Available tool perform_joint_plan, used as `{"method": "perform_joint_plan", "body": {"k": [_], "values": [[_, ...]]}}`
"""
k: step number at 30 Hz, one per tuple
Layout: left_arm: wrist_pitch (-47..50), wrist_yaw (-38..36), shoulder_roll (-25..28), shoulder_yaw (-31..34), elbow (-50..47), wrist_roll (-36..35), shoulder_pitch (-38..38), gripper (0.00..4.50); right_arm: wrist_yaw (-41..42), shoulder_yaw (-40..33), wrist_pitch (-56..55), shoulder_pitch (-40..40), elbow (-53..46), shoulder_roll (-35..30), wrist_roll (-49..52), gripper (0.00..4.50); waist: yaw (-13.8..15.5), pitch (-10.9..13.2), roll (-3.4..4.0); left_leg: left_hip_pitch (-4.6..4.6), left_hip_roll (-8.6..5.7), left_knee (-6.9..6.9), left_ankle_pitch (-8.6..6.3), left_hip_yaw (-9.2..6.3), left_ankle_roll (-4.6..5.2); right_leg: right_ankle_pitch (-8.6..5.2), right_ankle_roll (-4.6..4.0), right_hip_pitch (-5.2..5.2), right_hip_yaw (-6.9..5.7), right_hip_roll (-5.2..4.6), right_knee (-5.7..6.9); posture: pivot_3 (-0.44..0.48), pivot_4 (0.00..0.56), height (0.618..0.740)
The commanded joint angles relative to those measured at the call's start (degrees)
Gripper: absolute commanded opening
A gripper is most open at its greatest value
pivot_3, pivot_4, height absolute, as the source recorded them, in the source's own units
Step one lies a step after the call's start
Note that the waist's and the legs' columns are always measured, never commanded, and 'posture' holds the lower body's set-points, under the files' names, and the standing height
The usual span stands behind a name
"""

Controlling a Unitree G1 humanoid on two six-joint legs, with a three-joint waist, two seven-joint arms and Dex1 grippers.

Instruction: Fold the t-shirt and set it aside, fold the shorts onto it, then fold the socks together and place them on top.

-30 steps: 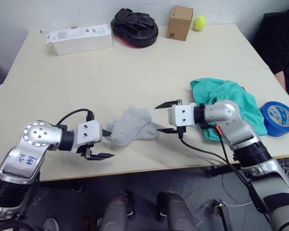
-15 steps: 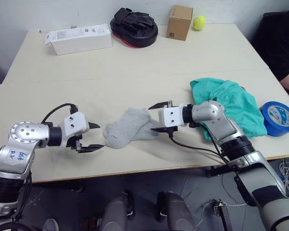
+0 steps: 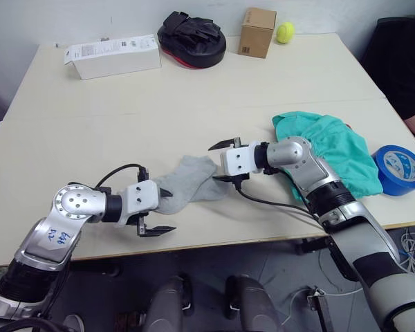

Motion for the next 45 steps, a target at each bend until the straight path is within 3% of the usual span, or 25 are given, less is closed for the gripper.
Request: {"method": "perform_joint_plan", "body": {"k": [1, 2, 11, 15, 23, 35, 40, 45], "values": [[-0.22, 2.19, -0.86, -0.93, -0.95, 2.18, -1.32, 4.06, -0.29, -0.03, -2.07, -1.62, 0.73, 0.51, 0.04, 3.53, 0.0, 0.0, 0.0, 0.0, 0.0, 0.01, 0.0, 0.0, 0.0, 0.0, 0.0, 0.0, 0.0, 0.0, 0.0, 0.0, 0.15, 0.74], [-0.5, 2.35, -0.91, -1.28, -0.73, 2.77, -1.42, 3.9, -0.08, -0.09, -2.28, -1.66, 0.9, 0.6, 0.14, 3.34, 0.02, 0.0, 0.0, 0.0, 0.0, 0.01, 0.0, 0.0, 0.0, 0.0, 0.0, 0.0, 0.0, 0.0, 0.01, 0.0, 0.15, 0.74], [-1.08, 2.05, -0.14, -2.25, 2.69, 5.44, -1.71, 1.06, 0.11, -0.39, -2.9, -1.48, 1.12, 0.92, 0.34, 0.2, -0.05, 0.0, 0.0, 0.05, 0.01, 0.03, 0.01, -0.01, 0.0, 0.0, 0.0, 0.0, 0.0, -0.01, 0.26, 0.0, 0.15, 0.74], [-1.19, 1.03, 0.37, -1.26, 3.78, 4.29, -2.08, 0.01, 0.57, -0.81, -2.57, -1.26, 0.48, 0.67, 1.01, 0.0, -0.07, 0.0, 0.0, 0.07, 0.01, 0.03, 0.01, -0.01, -0.01, 0.0, 0.0, 0.0, 0.01, -0.02, 0.27, 0.0, 0.15, 0.74], [-2.05, -2.4, 1.1, 1.51, 6.22, 0.49, -3.83, 0.01, 2.45, -1.81, -1.5, -0.53, -2.5, -0.25, 2.89, 0.0, -0.14, 0.0, 0.0, 0.08, 0.02, 0.03, 0.03, -0.02, -0.04, 0.0, 0.0, -0.03, 0.0, -0.02, 0.27, 0.0, 0.15, 0.74], [-5.95, -11.77, 4.72, 4.58, 13.8, -3.62, -10.99, 0.01, 6.29, -4.65, 6.54, 6.18, -19.36, -6.92, 8.9, 0.0, 0.23, 0.0, 0.0, 0.04, 0.0, 0.12, 0.03, -0.05, -0.04, 0.0, 0.0, -0.04, -0.02, -0.04, 0.27, 0.0, 0.15, 0.74], [-15.75, -14.76, 4.77, 0.92, 22.5, 1.16, -14.63, 0.01, 9.68, -5.65, 11.07, 11.84, -30.27, -11.88, 11.94, 0.0, 0.21, 0.0, 0.0, 0.04, 0.01, 0.11, 0.02, -0.05, -0.04, 0.0, 0.0, -0.05, -0.03, -0.04, 0.27, 0.0, 0.15, 0.74], [-23.65, -17.63, 1.5, -3.78, 31.69, 4.78, -19.78, 0.01, 11.02, -4.79, 16.51, 19.03, -41.39, -14.56, 13.35, 0.0, 0.32, 0.0, -0.01, 0.02, 0.0, 0.14, 0.02, -0.03, -0.03, 0.0, 0.0, -0.05, -0.07, -0.04, 0.27, 0.0, 0.15, 0.74]]}}
